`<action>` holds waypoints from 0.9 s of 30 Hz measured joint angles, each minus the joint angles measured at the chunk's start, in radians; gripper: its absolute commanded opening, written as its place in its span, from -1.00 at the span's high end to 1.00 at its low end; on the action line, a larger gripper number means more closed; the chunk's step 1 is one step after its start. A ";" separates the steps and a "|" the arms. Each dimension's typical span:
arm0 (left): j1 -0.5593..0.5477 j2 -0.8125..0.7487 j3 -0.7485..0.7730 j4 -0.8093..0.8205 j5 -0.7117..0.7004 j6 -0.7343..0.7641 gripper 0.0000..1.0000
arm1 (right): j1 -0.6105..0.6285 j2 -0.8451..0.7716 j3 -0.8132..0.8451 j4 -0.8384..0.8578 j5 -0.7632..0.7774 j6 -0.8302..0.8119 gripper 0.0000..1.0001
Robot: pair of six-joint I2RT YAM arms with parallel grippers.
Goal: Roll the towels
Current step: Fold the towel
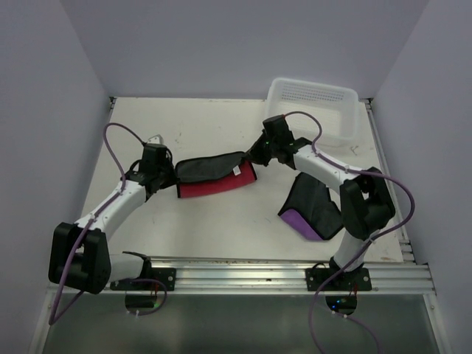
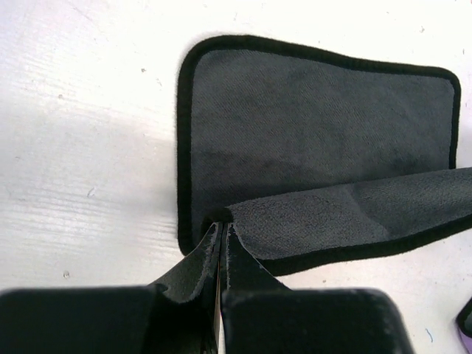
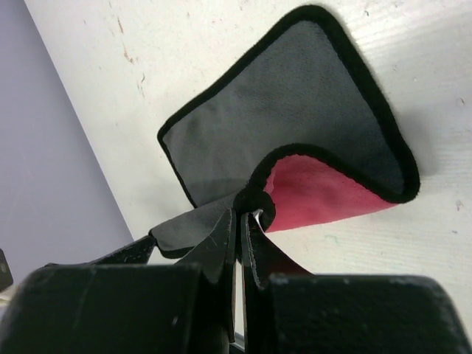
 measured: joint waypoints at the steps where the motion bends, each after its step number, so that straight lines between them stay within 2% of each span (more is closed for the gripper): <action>1: 0.002 0.006 0.001 0.004 -0.002 0.003 1.00 | 0.000 0.006 0.008 0.000 -0.001 0.000 1.00; 27: 0.053 0.149 0.026 0.056 -0.010 0.047 1.00 | -0.028 0.175 0.139 -0.004 -0.032 0.000 1.00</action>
